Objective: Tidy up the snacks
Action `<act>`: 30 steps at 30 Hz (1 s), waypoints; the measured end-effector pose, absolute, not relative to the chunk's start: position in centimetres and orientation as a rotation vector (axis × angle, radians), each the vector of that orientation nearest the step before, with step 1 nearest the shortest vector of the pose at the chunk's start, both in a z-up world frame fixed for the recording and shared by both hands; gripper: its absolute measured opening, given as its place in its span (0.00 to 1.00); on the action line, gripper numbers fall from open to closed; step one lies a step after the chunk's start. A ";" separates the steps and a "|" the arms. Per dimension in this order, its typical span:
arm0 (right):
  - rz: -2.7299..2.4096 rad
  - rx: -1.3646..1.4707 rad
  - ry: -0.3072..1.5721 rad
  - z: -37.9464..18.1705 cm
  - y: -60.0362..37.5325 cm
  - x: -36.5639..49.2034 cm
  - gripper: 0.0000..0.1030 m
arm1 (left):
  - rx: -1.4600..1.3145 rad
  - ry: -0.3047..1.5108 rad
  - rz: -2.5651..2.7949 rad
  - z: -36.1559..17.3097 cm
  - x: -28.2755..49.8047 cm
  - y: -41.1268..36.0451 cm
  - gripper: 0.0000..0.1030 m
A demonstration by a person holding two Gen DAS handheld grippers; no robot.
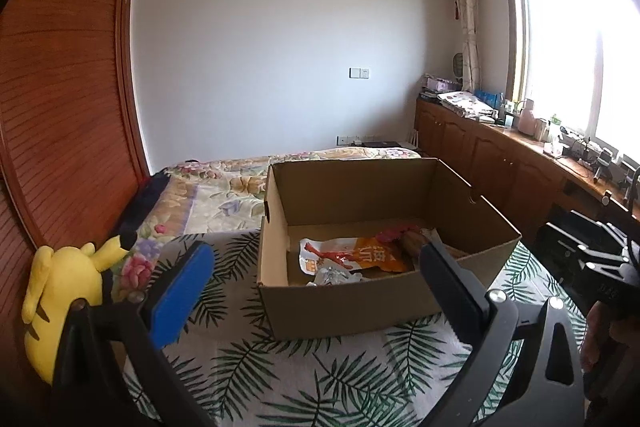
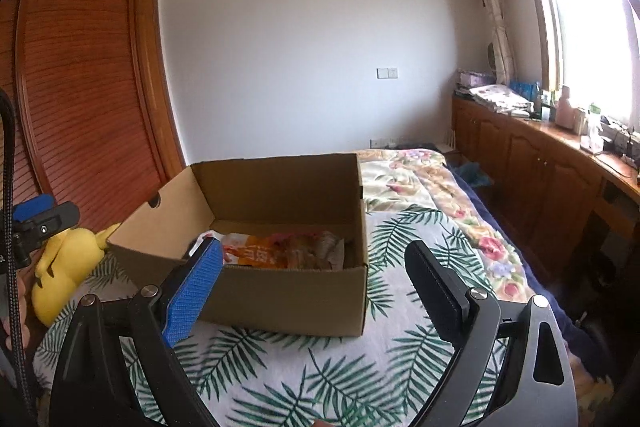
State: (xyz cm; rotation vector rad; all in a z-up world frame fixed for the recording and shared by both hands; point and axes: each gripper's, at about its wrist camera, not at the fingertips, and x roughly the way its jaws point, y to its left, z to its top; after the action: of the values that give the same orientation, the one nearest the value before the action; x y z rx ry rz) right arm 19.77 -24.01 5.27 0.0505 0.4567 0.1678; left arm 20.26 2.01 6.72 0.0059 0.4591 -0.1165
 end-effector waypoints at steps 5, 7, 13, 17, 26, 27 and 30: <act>0.175 0.042 0.454 5.8 -24.4 18.3 0.91 | 0.015 0.461 -0.111 6.5 18.2 1.6 1.00; 0.175 0.034 0.447 6.2 -24.4 17.6 0.91 | 0.032 0.459 -0.102 6.6 17.4 1.3 1.00; 0.191 0.028 0.424 8.3 -24.7 15.0 0.91 | 0.039 0.445 -0.094 7.8 14.2 0.8 1.00; 0.209 0.028 0.411 9.5 -24.5 12.8 0.91 | 0.041 0.444 -0.080 8.2 11.8 0.6 1.00; 0.242 -0.005 0.411 10.2 -23.3 8.6 0.91 | 0.011 0.440 -0.070 8.8 7.0 1.0 1.00; 0.242 -0.008 0.409 10.4 -23.3 8.1 0.91 | 0.013 0.438 -0.076 9.0 6.6 1.0 1.00; 0.233 -0.016 0.393 10.9 -23.3 6.8 0.91 | 0.042 0.420 -0.078 9.8 5.5 0.7 1.00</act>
State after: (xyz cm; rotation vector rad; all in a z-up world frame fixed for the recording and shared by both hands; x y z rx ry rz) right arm 6.79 -23.34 10.89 -0.0156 0.3932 0.2333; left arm 5.49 0.74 9.78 0.0418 0.4199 -0.0783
